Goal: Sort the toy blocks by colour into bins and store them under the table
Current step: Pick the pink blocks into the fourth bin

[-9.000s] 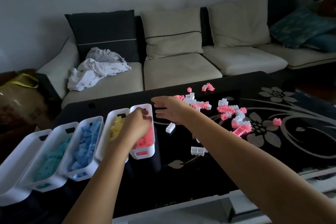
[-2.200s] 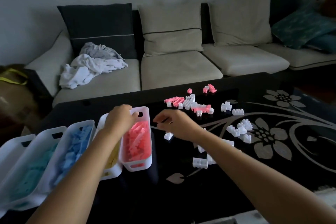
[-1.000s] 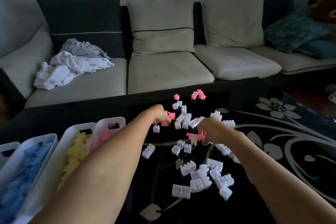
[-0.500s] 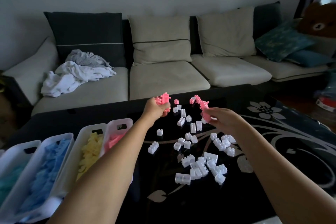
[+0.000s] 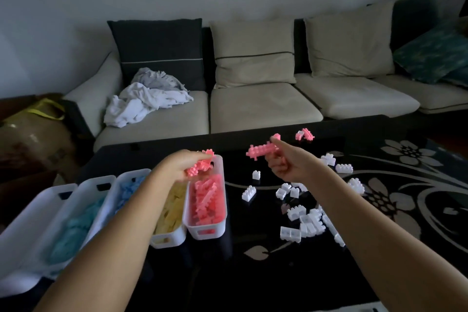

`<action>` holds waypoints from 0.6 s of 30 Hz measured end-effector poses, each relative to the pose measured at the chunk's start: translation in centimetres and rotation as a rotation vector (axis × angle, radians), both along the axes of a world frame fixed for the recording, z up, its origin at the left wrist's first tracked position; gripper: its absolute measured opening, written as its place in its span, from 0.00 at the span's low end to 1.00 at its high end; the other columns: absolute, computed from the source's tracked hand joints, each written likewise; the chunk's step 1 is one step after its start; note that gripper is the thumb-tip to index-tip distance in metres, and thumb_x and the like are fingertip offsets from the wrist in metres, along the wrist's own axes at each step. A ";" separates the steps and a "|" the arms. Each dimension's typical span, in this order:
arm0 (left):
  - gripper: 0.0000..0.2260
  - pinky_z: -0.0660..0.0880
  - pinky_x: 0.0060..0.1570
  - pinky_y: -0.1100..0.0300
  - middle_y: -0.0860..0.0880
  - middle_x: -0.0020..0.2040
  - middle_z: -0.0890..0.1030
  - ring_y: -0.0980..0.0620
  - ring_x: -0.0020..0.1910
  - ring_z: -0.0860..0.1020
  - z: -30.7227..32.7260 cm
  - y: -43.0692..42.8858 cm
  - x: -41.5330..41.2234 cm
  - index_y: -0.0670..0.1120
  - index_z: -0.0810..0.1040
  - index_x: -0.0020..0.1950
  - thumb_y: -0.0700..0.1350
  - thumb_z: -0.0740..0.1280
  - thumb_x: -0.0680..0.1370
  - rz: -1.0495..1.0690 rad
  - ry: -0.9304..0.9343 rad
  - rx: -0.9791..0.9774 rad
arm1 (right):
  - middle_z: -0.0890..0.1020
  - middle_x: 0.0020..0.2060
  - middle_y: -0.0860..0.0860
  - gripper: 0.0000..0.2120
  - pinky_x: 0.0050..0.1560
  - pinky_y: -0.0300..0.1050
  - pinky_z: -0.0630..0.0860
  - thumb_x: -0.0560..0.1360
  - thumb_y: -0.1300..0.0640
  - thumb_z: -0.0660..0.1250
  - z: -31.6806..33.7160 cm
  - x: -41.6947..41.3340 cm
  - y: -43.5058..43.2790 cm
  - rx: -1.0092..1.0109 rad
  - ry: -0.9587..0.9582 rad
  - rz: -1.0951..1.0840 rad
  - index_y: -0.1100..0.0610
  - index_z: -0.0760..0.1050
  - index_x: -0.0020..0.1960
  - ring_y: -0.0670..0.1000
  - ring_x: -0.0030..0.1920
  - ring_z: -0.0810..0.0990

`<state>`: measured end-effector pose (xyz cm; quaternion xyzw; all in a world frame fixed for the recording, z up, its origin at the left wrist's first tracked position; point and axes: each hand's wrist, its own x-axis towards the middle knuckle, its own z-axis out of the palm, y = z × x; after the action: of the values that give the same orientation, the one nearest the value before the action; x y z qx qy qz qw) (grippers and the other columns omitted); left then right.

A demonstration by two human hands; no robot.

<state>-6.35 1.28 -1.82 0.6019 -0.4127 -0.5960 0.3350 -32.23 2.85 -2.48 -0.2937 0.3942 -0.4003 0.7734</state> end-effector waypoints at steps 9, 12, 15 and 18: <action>0.05 0.78 0.34 0.64 0.45 0.36 0.82 0.52 0.34 0.80 0.1 1.5 1.8 0.38 0.78 0.49 0.40 0.66 0.78 -0.076 -0.221 -0.105 | 0.78 0.40 0.54 0.11 0.37 0.37 0.75 0.79 0.58 0.62 0.8 10.1 3.6 -0.343 0.518 0.240 0.65 0.75 0.56 0.47 0.35 0.77; 0.12 0.79 0.41 0.64 0.44 0.46 0.82 0.51 0.43 0.81 0.1 1.5 1.6 0.38 0.75 0.60 0.43 0.64 0.79 -0.075 -0.214 -0.136 | 0.75 0.61 0.56 0.18 0.60 0.39 0.65 0.79 0.60 0.61 0.9 11.1 4.5 -0.558 0.827 0.342 0.64 0.69 0.67 0.53 0.62 0.73; 0.18 0.74 0.59 0.57 0.40 0.60 0.77 0.47 0.56 0.78 -0.2 0.9 1.6 0.41 0.71 0.67 0.46 0.64 0.80 -0.048 -0.274 -0.189 | 0.66 0.71 0.57 0.18 0.65 0.40 0.63 0.79 0.68 0.56 0.5 11.5 5.1 -0.514 0.884 0.439 0.64 0.69 0.68 0.52 0.68 0.67; 0.15 0.70 0.65 0.54 0.44 0.61 0.76 0.49 0.58 0.76 0.0 0.5 1.5 0.45 0.74 0.64 0.46 0.65 0.79 -0.061 -0.349 -0.244 | 0.70 0.69 0.53 0.18 0.62 0.42 0.69 0.78 0.69 0.57 0.6 11.0 4.4 -0.558 0.921 0.496 0.64 0.72 0.66 0.51 0.65 0.72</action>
<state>-4.88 1.80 -1.81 0.6380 -0.5518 -0.4382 0.3106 -21.26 7.22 -1.90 -0.7128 0.4886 -0.1274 0.4868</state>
